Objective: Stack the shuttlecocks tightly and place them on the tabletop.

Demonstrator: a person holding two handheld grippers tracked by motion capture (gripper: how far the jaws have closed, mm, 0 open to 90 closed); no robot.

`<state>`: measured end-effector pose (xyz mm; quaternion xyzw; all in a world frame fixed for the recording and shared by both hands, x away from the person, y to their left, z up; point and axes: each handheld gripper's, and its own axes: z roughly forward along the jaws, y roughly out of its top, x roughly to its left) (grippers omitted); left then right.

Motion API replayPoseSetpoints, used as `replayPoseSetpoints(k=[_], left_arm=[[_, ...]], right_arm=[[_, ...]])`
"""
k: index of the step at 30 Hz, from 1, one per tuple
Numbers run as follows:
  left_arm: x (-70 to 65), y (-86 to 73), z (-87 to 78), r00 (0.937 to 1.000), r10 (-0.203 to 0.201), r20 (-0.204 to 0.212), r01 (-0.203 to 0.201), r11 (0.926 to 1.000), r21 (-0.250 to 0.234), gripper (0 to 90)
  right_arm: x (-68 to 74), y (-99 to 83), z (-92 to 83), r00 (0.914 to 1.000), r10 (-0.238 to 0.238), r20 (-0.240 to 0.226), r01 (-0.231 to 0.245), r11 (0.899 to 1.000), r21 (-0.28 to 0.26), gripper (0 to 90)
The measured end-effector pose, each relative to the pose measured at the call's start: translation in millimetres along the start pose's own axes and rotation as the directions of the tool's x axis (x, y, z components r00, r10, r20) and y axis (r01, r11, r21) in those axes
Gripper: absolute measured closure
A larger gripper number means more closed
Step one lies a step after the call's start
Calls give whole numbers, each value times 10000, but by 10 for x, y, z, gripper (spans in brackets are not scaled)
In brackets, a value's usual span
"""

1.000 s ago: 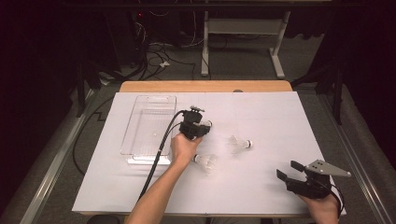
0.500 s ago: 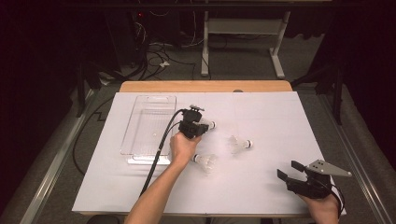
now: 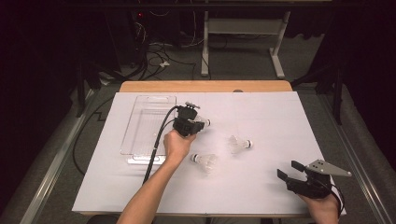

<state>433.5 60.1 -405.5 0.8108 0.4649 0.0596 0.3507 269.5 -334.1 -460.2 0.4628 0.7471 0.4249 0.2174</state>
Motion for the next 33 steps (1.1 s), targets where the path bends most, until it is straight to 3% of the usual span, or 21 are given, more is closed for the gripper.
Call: replayPoseSetpoints(k=[17, 33], left_arm=[[114, -11, -82, 9988, 237, -433, -198, 9959, 884, 885], [137, 8, -54, 9979, 207, -612, -148, 9954, 943, 878]], right_arm=[[0, 1, 5, 10000, 1, 16, -1, 10000, 11, 307], [0, 1, 4, 10000, 25, 23, -25, 10000, -7, 305]])
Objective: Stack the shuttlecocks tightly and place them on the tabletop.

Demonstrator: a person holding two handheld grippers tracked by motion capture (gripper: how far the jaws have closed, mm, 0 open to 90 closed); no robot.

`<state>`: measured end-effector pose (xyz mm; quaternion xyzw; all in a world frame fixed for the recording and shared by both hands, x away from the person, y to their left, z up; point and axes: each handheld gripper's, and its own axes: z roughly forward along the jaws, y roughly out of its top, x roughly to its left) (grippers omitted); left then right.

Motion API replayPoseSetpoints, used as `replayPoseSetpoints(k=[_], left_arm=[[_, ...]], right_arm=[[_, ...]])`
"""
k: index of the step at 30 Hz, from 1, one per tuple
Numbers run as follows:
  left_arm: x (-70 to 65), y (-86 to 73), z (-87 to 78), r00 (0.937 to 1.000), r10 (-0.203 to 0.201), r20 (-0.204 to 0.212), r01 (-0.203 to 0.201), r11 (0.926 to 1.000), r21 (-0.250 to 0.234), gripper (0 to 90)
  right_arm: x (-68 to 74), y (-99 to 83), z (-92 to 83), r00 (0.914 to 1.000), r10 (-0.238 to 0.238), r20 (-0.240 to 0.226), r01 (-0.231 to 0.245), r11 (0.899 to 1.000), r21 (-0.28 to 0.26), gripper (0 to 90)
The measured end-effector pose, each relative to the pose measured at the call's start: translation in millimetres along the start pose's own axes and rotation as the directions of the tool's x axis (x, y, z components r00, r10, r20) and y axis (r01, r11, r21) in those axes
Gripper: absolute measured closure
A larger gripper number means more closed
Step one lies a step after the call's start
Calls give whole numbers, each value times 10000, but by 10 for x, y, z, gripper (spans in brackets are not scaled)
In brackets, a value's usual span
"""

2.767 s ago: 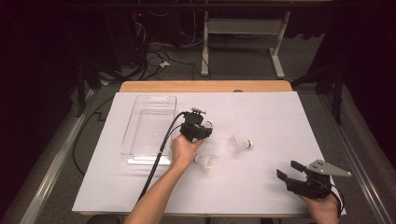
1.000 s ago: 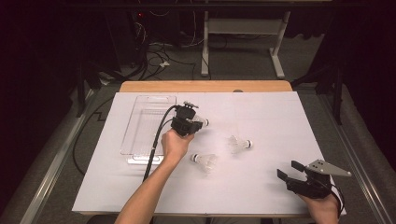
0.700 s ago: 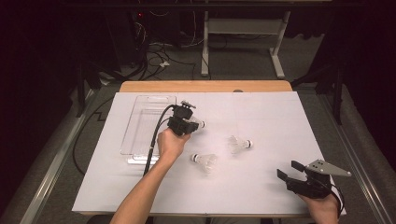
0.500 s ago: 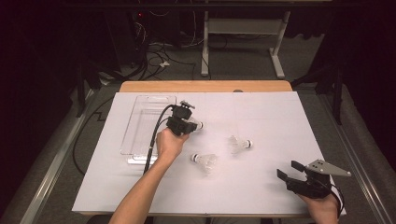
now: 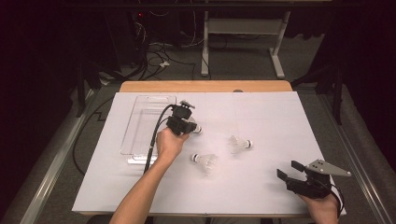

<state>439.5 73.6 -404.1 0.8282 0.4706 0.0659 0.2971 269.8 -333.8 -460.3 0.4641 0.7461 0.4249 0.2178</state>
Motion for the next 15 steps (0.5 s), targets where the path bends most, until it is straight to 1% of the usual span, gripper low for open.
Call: replayPoseSetpoints(k=[2, 5, 8, 11, 14, 15], left_arm=[[5, 32, -5, 9999, 92, -145, -91, 9999, 133, 878], [-11, 97, -33, 9996, 154, -218, -154, 9999, 17, 879], [-35, 162, -43, 9986, 313, -416, -310, 9995, 74, 881], [-20, 207, -25, 9979, 303, -569, -294, 9994, 171, 881], [16, 240, 1, 9959, 358, -827, -329, 9988, 358, 882], [30, 250, 5, 9958, 308, -861, -276, 9989, 375, 882]], right_arm=[[-1, -1, -3, 10000, 38, 1, -38, 10000, -1, 305], [-1, -1, -2, 10000, 26, -6, -26, 10000, -3, 305], [-3, -2, -2, 10000, 44, -30, -44, 10000, -9, 305], [-3, -3, -5, 10000, 36, -52, -36, 10000, -18, 305], [-4, -4, -7, 10000, 45, -62, -46, 10000, -25, 305], [-5, -3, -7, 10000, 43, -55, -44, 10000, -16, 305]])
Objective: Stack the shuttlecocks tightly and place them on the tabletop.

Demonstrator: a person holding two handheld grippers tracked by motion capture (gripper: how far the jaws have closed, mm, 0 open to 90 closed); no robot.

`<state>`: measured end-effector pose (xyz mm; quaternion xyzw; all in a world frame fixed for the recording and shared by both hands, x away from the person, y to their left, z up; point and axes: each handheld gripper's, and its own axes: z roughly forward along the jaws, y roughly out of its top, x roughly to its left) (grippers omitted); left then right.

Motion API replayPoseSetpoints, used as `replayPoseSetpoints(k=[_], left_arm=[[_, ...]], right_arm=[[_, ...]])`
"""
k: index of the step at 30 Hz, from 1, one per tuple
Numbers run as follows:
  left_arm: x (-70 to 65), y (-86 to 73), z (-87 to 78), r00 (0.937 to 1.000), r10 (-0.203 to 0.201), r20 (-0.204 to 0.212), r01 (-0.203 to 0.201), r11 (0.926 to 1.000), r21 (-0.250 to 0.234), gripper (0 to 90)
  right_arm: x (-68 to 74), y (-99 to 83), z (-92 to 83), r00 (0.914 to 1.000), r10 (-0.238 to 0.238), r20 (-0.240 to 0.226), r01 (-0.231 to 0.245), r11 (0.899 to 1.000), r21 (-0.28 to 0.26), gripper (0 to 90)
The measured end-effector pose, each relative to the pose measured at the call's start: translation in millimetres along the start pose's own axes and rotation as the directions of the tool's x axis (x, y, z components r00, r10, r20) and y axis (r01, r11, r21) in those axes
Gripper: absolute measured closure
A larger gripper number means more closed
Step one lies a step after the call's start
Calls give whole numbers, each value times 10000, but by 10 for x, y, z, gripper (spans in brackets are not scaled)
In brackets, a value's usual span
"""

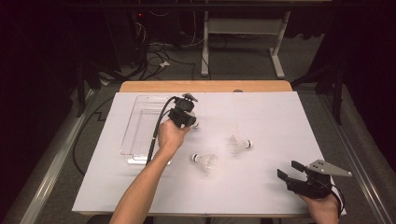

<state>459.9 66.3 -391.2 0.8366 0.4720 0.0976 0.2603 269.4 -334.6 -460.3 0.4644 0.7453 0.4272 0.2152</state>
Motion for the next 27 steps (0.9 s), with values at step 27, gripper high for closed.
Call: replayPoseSetpoints(k=[27], left_arm=[[-137, 114, 59, 9990, 409, 160, -402, 9983, -420, 834]], right_arm=[[1, 2, 2, 10000, 14, 24, -14, 10000, -26, 304]])
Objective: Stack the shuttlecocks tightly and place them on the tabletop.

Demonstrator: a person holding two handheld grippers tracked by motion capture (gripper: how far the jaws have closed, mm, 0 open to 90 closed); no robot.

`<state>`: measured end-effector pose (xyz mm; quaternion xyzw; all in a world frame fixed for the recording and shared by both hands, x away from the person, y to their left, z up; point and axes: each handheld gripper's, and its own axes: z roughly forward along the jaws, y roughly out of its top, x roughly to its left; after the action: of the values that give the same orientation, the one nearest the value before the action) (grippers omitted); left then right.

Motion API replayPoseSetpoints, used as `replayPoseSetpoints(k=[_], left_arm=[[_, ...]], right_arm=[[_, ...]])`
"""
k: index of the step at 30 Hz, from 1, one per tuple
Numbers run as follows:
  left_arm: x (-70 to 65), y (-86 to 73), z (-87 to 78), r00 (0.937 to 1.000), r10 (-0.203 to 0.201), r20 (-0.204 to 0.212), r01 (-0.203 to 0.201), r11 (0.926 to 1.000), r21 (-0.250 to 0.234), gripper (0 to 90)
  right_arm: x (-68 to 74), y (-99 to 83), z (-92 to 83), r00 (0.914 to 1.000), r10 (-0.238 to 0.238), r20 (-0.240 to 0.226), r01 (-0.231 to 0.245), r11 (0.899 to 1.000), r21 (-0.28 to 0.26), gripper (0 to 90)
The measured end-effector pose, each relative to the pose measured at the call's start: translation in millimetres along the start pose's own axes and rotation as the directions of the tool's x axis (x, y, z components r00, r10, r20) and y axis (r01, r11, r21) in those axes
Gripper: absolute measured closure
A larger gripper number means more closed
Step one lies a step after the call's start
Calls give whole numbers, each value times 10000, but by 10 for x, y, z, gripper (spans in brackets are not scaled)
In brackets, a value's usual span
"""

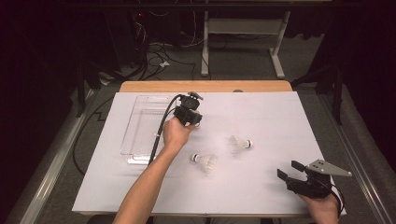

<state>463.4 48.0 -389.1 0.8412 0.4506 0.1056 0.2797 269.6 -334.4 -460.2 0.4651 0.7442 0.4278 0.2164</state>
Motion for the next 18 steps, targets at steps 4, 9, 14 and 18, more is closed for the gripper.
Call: replayPoseSetpoints(k=[4, 9, 14, 18], left_arm=[[-59, 33, 16, 9998, 215, -17, -215, 9998, 39, 855], [-128, 66, 86, 9991, 401, 116, -403, 9990, 207, 883], [-199, 97, 156, 9981, 603, 156, -609, 9975, 349, 890], [-249, 119, 219, 9971, 730, 220, -740, 9961, 476, 892]], right_arm=[[0, 0, -1, 10000, 23, -2, -23, 10000, -12, 305], [0, 0, -3, 10000, 19, -11, -19, 10000, -21, 305], [0, -1, -4, 10000, 19, -20, -19, 10000, -33, 305], [-2, -1, -3, 10000, 10, -30, -11, 10000, -32, 305]])
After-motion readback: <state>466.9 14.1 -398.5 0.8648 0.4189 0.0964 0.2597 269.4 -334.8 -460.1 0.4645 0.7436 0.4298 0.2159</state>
